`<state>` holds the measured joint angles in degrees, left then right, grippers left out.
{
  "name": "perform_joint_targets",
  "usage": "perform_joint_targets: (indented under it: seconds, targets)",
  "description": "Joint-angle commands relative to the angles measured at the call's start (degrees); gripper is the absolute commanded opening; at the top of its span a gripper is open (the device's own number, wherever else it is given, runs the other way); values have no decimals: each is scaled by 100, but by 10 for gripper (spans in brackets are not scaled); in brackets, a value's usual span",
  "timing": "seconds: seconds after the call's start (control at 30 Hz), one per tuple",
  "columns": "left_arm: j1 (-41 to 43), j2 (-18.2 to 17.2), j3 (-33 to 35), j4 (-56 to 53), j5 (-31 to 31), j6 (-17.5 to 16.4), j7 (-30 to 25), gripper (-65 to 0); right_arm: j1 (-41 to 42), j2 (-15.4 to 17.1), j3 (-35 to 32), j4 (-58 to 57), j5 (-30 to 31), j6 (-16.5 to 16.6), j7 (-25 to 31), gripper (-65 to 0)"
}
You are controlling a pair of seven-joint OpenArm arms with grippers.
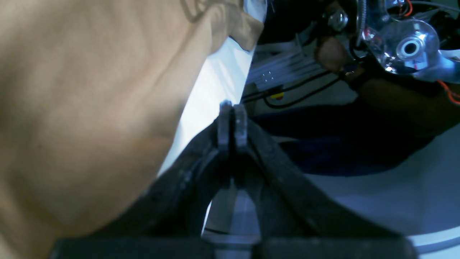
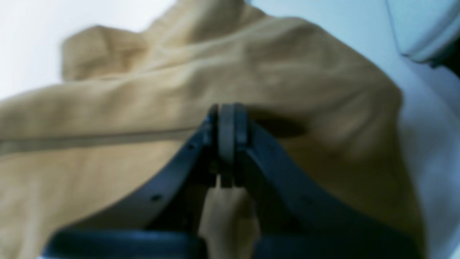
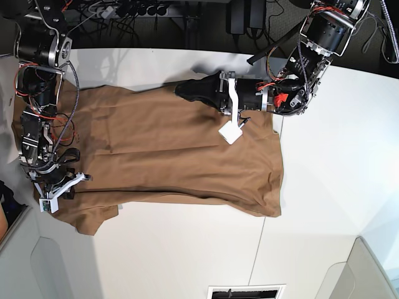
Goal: Layout the t-shirt on the table in an organized manner, then fold the t-shirt properly
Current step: 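Drag the shirt edge with the left gripper back across the shirt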
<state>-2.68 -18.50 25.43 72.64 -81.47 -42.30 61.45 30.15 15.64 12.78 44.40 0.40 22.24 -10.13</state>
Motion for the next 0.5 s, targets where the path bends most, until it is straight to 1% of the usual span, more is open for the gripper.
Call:
perform_joint_targets:
  seconds: [0.0,0.07,0.13,0.23,0.33,0.4,0.47]
  targets:
    - [28,-76,-26,98,240,230,367,-650,142,74,13,125,107,48,42,-650]
    - [-28,-96,-140,413,238,230,599,-650,101,68,13,199,297,120,-98,-650]
    - [-85,-199,-273,804,236,230,717,-650,-42,70,17,457,579,160,-273,-650]
    - [-212,-420,-511,1309,251,230,669,-650,-387,70,17,1104,909,155,-671,-650]
    - [-474,-468,-855,1443,365,230,540,-650,-874,68,17,1902,1231,160,-1093,-650]
    - [-688,-468,-984,1440,699,230,195,-650,-1239,68,17,2426,1475,164,-1309,-650]
    - [-872,-466,-997,1440,1355,230,-402,-650,-1620,61,17,2868,1740,256,-1554,-650]
